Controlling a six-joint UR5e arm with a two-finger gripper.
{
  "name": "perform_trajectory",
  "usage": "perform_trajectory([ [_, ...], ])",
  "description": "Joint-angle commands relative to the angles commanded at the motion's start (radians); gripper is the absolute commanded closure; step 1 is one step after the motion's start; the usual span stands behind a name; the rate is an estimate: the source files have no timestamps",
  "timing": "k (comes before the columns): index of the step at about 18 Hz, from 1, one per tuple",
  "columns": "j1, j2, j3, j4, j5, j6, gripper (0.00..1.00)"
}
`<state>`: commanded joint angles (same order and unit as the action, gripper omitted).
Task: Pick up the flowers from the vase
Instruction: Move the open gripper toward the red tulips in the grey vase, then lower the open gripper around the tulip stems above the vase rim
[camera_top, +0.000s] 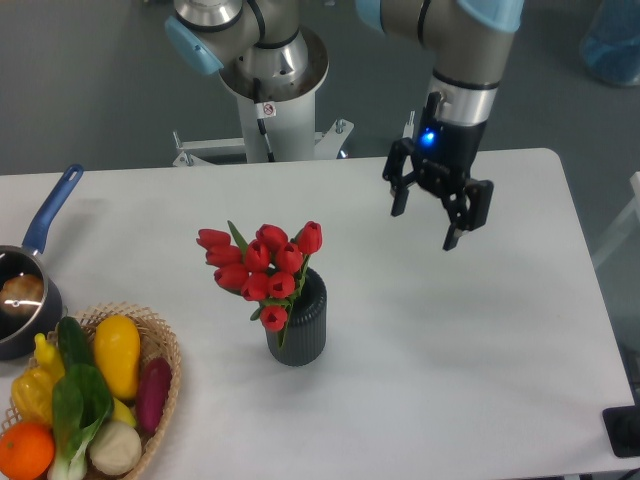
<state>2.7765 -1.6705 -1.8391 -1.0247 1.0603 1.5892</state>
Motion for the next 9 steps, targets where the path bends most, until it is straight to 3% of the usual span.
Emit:
perform_trajectory([
  [3,-0.009,0.0,-0.035,-0.023,-0.064,-0.046,0.0],
  [9,-0.031,-0.026,-0.043,-0.046,-0.201,-0.162,0.0],
])
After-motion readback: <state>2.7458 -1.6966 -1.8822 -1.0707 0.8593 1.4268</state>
